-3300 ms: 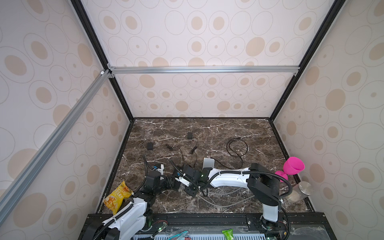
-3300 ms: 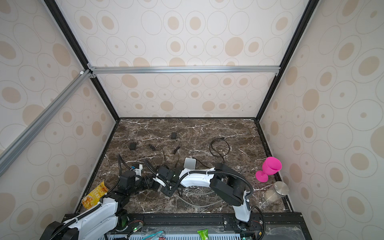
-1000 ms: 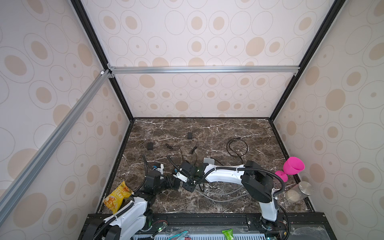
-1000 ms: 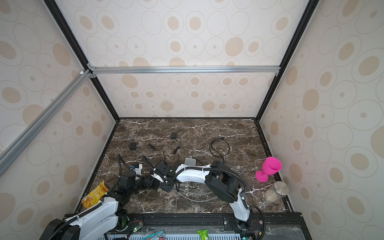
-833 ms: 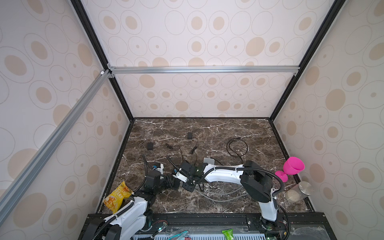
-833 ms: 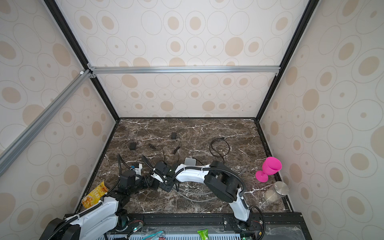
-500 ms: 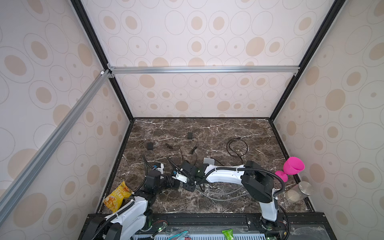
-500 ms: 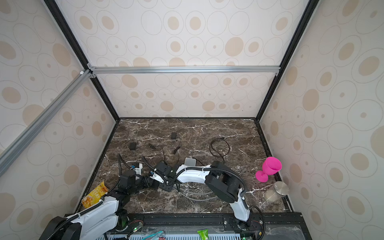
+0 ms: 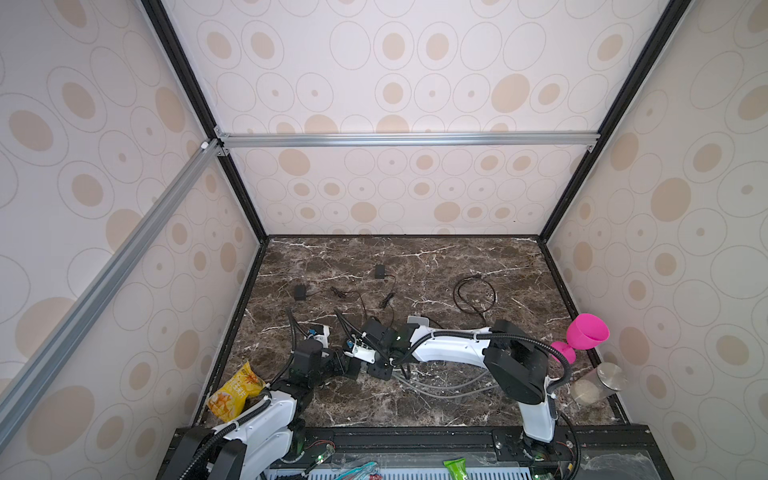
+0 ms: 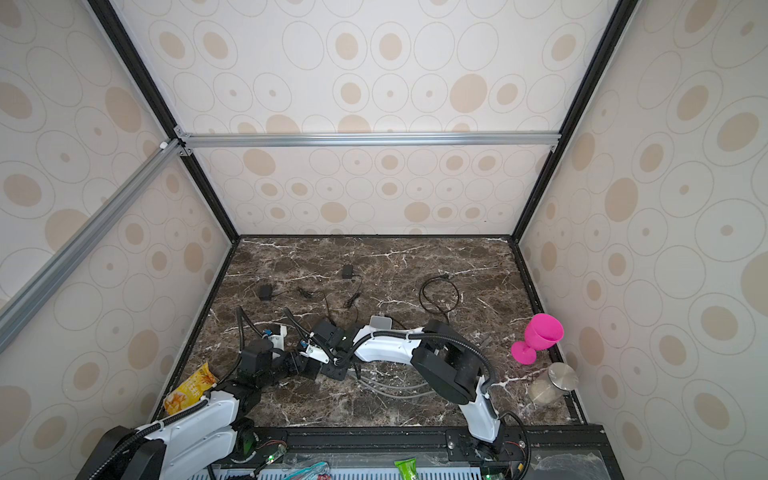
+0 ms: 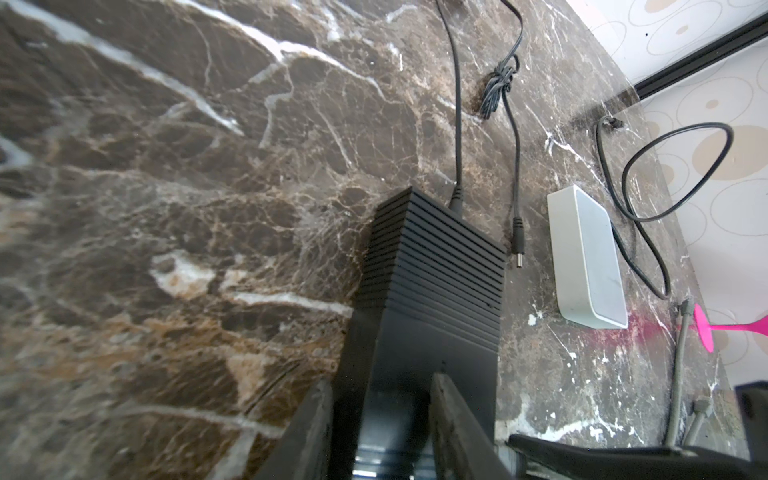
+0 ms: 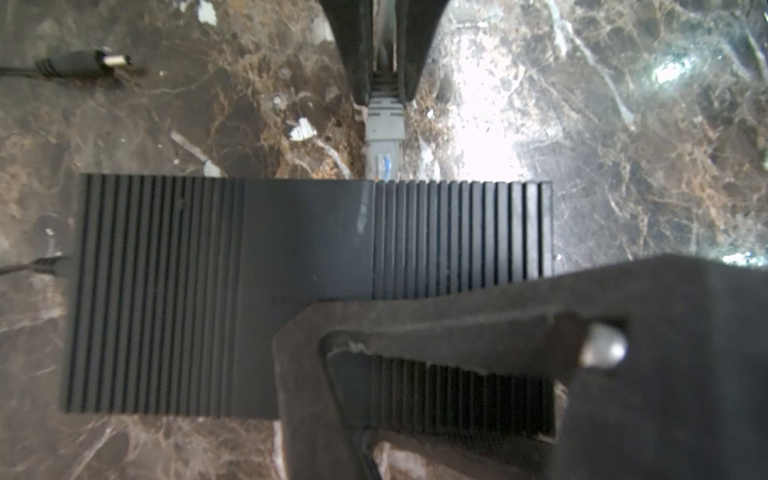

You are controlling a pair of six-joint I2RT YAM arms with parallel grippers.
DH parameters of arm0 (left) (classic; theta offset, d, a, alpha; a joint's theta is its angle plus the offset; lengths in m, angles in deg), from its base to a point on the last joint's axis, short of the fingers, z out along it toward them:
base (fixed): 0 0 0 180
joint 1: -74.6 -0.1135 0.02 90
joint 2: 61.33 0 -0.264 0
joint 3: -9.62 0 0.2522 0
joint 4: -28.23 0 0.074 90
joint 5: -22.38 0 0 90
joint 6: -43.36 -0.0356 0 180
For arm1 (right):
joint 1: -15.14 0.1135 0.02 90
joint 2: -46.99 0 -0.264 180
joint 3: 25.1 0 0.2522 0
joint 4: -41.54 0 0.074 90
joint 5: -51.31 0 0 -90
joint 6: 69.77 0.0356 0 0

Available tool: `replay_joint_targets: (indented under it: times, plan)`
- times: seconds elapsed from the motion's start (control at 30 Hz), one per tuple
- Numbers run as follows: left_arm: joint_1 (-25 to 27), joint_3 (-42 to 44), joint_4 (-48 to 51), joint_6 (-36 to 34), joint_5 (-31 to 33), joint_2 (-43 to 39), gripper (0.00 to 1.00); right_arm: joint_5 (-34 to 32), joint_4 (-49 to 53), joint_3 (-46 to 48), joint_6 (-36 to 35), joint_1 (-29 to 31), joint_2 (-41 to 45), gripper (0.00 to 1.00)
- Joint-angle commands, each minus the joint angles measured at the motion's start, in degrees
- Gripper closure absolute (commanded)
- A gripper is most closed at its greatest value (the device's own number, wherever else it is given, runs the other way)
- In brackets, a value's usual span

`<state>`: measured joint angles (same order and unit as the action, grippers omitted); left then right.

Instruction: Insert the plug into the switch port

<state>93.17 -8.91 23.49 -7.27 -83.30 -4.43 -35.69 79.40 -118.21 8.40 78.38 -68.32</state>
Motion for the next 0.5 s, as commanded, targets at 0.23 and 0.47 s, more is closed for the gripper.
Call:
replay_joint_targets:
  times: [0.23, 0.47]
  plan:
    - [5.36, -0.87, 0.07, -2.02, -9.71, 5.14, 0.62, 2.65, -16.38, -4.89, -2.84, 0.05, -0.85, 1.0]
    - [7.58, -0.72, -0.3, -1.78, -10.37, 5.56, 0.62, 1.46, -18.25, -7.48, -2.39, -0.19, -1.61, 1.0]
